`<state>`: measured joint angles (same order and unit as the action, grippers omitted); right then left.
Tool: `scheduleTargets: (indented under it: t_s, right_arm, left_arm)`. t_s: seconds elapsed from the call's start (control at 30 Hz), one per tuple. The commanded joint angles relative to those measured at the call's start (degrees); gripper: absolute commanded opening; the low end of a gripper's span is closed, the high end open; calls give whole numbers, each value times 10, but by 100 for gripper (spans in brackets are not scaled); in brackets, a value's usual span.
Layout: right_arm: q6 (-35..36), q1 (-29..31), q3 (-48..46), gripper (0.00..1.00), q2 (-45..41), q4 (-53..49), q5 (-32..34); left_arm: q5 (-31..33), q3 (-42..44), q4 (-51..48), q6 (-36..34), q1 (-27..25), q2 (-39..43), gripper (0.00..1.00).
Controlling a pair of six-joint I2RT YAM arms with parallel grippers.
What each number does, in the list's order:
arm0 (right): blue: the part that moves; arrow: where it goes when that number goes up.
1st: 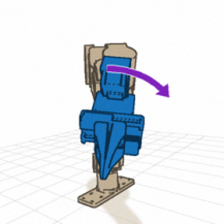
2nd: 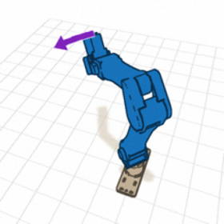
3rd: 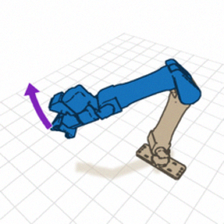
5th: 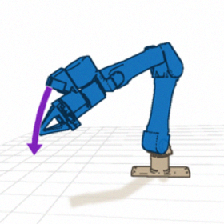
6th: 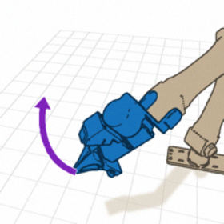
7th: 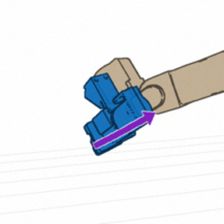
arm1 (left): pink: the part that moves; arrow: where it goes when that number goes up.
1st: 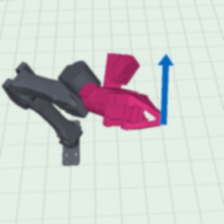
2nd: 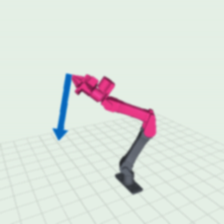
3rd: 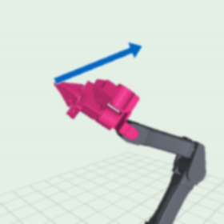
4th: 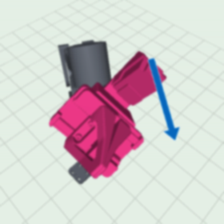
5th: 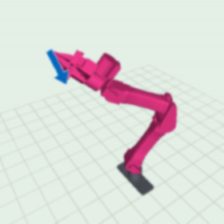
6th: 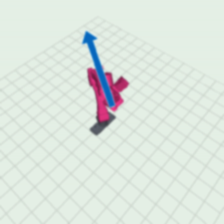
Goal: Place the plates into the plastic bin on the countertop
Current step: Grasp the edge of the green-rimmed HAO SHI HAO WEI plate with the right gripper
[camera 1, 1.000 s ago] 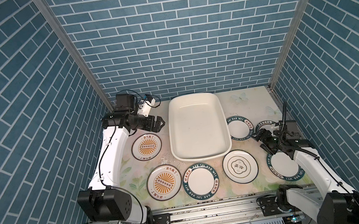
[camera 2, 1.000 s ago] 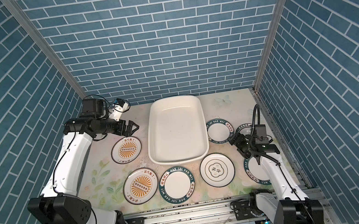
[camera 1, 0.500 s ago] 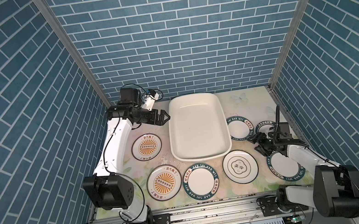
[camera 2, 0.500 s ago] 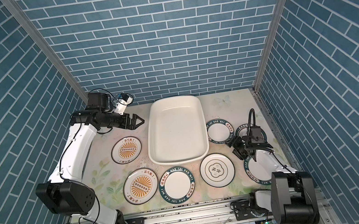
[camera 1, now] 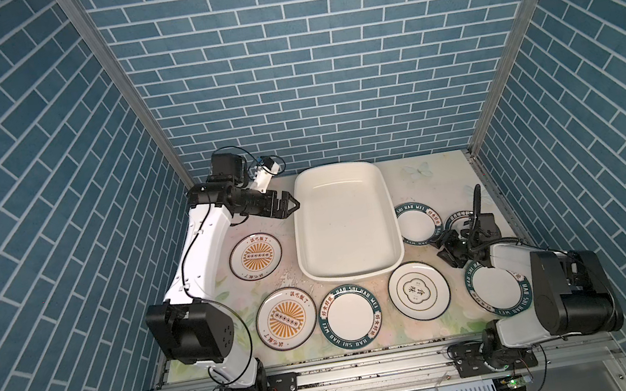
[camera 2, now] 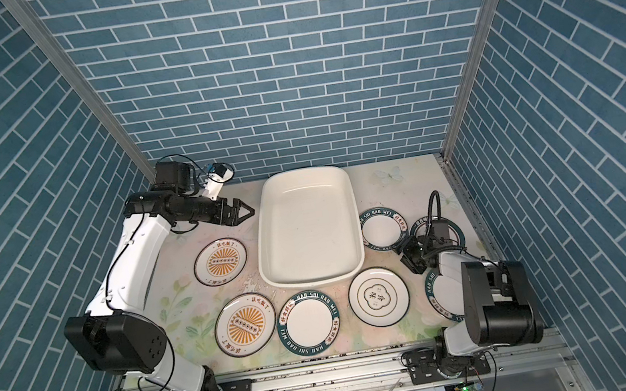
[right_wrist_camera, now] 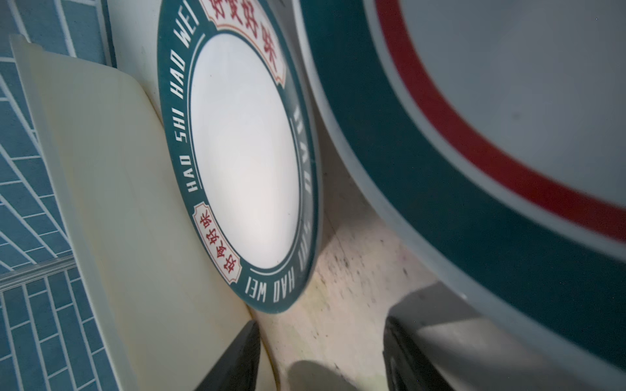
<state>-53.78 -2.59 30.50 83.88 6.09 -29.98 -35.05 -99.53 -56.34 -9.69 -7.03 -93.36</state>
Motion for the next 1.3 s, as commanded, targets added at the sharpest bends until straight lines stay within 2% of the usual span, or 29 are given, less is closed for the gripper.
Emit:
scheduleTargets:
  t_s: [0.0,0.47,0.63,0.83,1.0,1.27]
  right_arm:
    - [-20,8,10,57,30,39,11]
    - [-86,35,12,36,120,158,51]
    - [-108,39,4,31,141,199,56]
    - [-110,43,0,23,135,203,71]
    - [-111,43,2,10,127,203,69]
    - [-111,44,6,7,103,195,77]
  left_arm:
    - [-13,-4,-10,0,-6,13,99]
    - [-12,20,1,-1,-7,30,99]
    - [-13,34,10,0,-7,37,100]
    - [-15,41,14,3,-6,40,100]
    - [-20,40,15,6,-7,44,99]
    - [-30,41,17,10,-7,55,100]
